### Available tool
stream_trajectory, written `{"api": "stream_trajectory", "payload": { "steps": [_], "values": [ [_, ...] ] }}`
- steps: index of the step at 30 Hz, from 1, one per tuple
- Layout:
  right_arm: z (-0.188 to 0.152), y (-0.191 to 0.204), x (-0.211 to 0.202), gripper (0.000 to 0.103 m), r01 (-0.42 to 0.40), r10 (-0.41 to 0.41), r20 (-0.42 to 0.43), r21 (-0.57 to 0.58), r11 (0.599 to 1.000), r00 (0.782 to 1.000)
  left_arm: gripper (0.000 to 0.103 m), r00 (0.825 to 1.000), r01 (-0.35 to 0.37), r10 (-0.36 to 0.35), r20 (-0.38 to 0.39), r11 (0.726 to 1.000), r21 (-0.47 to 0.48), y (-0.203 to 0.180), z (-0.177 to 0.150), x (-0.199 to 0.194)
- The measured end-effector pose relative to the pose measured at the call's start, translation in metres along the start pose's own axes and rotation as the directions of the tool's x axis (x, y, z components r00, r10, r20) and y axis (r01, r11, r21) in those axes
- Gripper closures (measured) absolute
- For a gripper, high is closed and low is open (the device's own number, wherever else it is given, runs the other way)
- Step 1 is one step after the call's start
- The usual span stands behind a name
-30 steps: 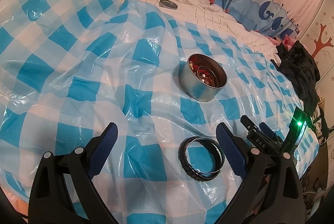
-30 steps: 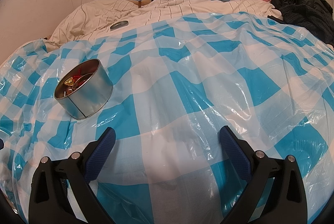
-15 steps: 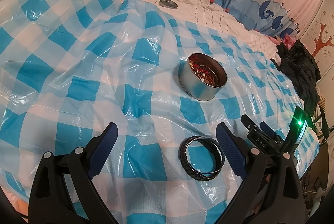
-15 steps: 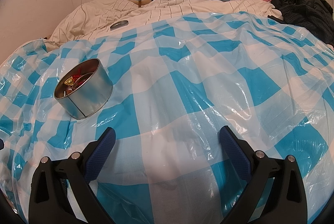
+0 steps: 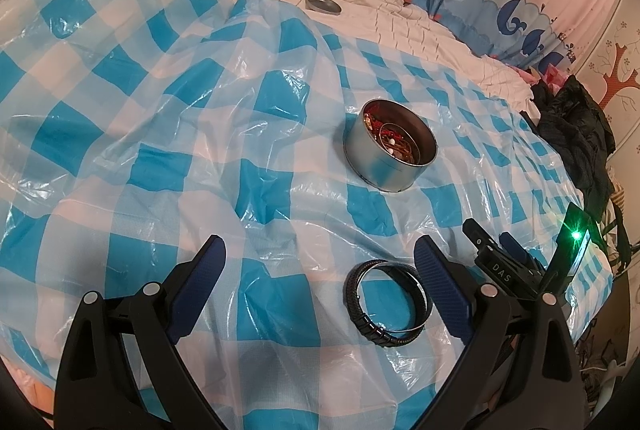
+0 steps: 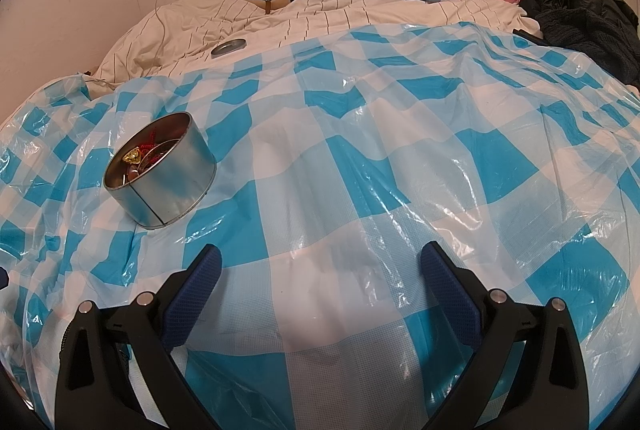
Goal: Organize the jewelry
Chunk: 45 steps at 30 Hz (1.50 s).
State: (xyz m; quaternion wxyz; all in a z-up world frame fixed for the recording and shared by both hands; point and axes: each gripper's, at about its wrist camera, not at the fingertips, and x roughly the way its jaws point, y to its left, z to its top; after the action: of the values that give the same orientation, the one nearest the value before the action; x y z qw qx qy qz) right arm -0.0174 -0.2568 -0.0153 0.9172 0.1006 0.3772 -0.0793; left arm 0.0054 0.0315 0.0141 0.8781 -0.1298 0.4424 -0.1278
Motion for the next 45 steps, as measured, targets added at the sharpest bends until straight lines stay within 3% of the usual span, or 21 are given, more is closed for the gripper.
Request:
{"api": "stream_trajectory", "payload": {
  "steps": [45],
  "values": [
    [0.0002,0.0002,0.0002,0.007,0.0,0.0,-0.002,-0.001,1.0,1.0,0.011,1.0,-0.01,0.01,-0.015,1.0,0.008,0.0043,-0.0096,-0.0042]
  ]
}}
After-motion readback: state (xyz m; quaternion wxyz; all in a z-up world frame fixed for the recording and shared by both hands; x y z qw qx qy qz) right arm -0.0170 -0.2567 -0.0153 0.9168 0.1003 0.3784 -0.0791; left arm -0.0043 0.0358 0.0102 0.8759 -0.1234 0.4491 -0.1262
